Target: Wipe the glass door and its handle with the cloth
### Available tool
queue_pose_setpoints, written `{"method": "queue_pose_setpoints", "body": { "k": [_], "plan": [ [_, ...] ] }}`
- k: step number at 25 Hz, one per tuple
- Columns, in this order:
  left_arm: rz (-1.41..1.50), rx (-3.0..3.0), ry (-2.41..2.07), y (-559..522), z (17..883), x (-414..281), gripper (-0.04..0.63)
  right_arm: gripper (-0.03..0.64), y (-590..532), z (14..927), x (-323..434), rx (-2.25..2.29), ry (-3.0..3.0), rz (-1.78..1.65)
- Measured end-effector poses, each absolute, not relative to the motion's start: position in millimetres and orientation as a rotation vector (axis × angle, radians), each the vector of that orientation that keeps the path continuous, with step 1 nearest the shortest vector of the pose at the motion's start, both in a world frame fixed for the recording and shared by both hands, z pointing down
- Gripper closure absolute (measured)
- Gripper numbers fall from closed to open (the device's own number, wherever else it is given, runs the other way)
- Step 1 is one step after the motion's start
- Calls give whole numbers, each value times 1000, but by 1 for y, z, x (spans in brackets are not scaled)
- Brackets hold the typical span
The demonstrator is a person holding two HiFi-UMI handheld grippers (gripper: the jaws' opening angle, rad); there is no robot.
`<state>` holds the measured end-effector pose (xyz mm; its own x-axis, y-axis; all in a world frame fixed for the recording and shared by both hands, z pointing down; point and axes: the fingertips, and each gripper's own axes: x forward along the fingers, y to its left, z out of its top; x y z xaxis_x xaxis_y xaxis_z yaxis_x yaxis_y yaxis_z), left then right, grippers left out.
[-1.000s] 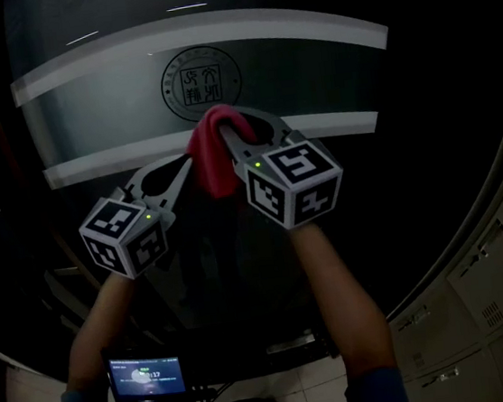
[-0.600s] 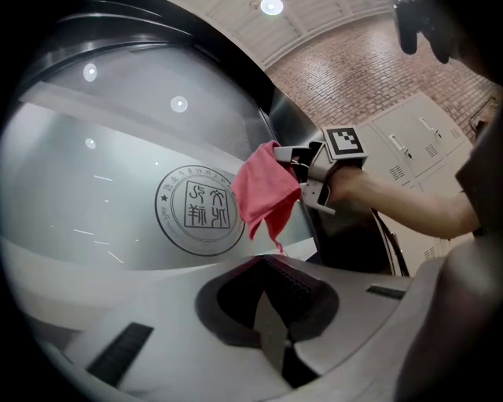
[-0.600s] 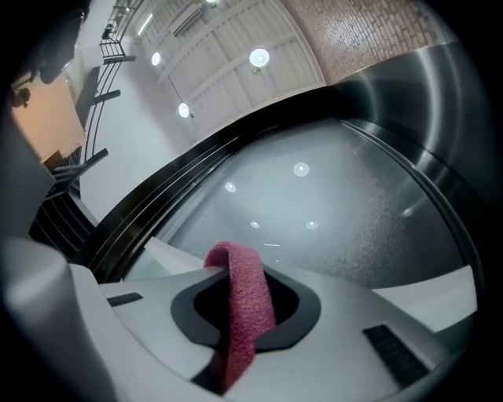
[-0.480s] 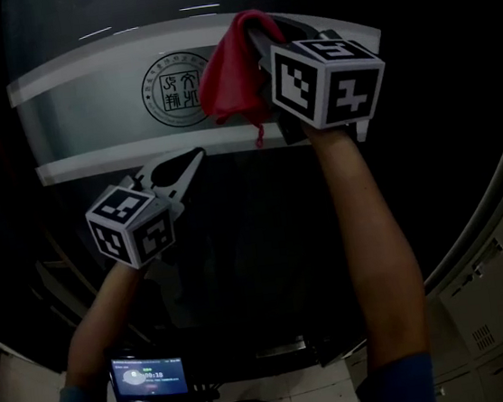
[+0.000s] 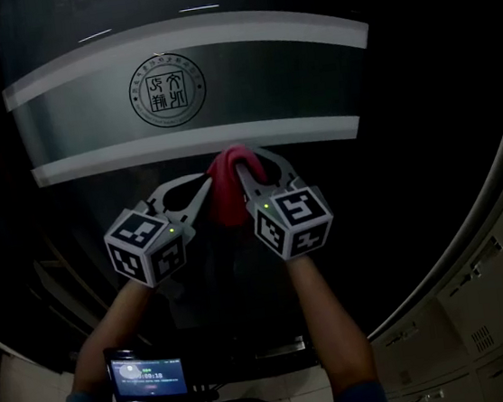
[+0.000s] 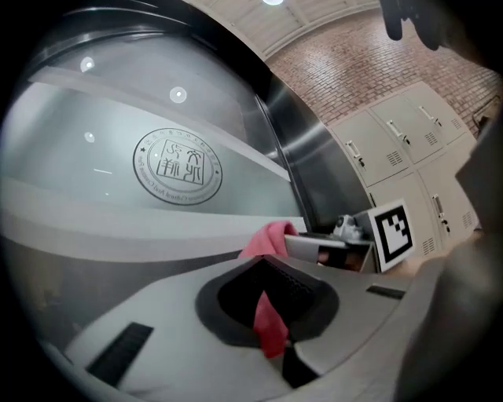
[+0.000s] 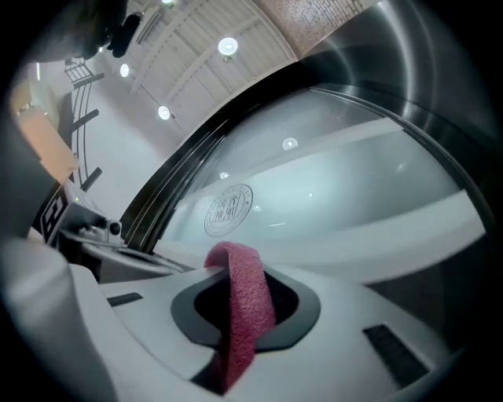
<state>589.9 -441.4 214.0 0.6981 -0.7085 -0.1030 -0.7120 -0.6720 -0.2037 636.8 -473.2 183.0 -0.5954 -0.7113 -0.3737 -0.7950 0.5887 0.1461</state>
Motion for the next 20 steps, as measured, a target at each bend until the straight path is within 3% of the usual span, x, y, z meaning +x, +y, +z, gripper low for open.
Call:
{"method": "queue_pose_setpoints", "body": {
  "k": [7,20],
  "plan": [
    [-17,-2735,1154,-442,252,592,584,591,-489,264,643,-1304,2573,239],
    [-18,-2764,1163,-434,274,574,584,591,-465,259,631,-1296,2558,292]
  ]
}}
